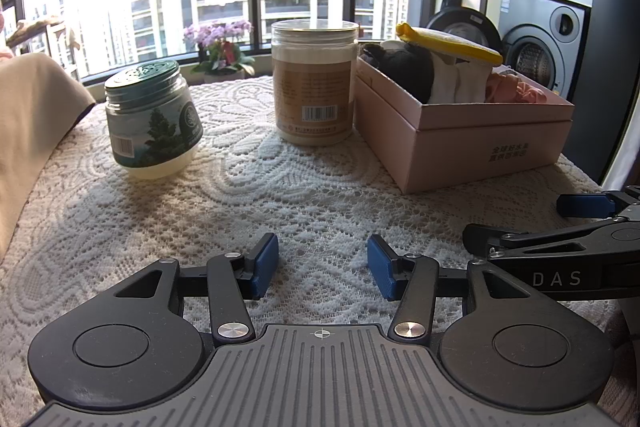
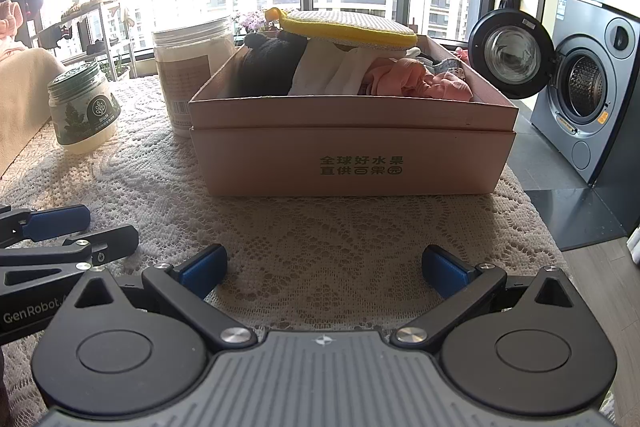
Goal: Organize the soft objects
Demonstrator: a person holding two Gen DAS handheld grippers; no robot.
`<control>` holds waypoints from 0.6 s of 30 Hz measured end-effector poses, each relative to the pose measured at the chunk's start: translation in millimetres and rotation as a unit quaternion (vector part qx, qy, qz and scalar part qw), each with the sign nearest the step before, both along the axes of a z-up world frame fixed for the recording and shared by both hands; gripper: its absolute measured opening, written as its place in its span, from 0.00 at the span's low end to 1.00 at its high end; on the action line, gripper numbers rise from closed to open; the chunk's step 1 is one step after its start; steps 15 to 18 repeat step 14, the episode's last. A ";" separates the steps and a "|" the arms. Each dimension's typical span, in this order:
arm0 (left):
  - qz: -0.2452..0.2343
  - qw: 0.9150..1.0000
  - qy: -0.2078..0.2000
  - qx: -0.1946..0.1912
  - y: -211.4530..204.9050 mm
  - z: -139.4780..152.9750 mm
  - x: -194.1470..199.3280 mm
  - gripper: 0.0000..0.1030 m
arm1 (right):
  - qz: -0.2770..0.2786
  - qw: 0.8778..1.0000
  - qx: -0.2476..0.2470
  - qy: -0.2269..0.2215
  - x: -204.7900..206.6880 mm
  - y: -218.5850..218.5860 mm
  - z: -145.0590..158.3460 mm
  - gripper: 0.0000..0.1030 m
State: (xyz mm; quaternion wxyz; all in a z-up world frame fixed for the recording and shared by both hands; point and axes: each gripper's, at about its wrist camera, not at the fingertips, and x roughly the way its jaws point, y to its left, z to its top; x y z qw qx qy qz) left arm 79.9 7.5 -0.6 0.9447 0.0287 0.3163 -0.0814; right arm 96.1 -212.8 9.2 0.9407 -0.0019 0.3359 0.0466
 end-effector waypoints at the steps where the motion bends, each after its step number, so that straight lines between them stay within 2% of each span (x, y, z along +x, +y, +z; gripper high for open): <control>1: 0.000 1.000 0.000 0.000 0.0 0.0 0.1 0.53 | 0.000 1.000 0.000 0.000 0.0 0.0 0.0 1.00; 18: 0.001 1.000 0.000 0.001 -0.3 -0.1 0.1 0.52 | 0.000 1.000 0.000 0.000 0.0 -0.1 0.1 1.00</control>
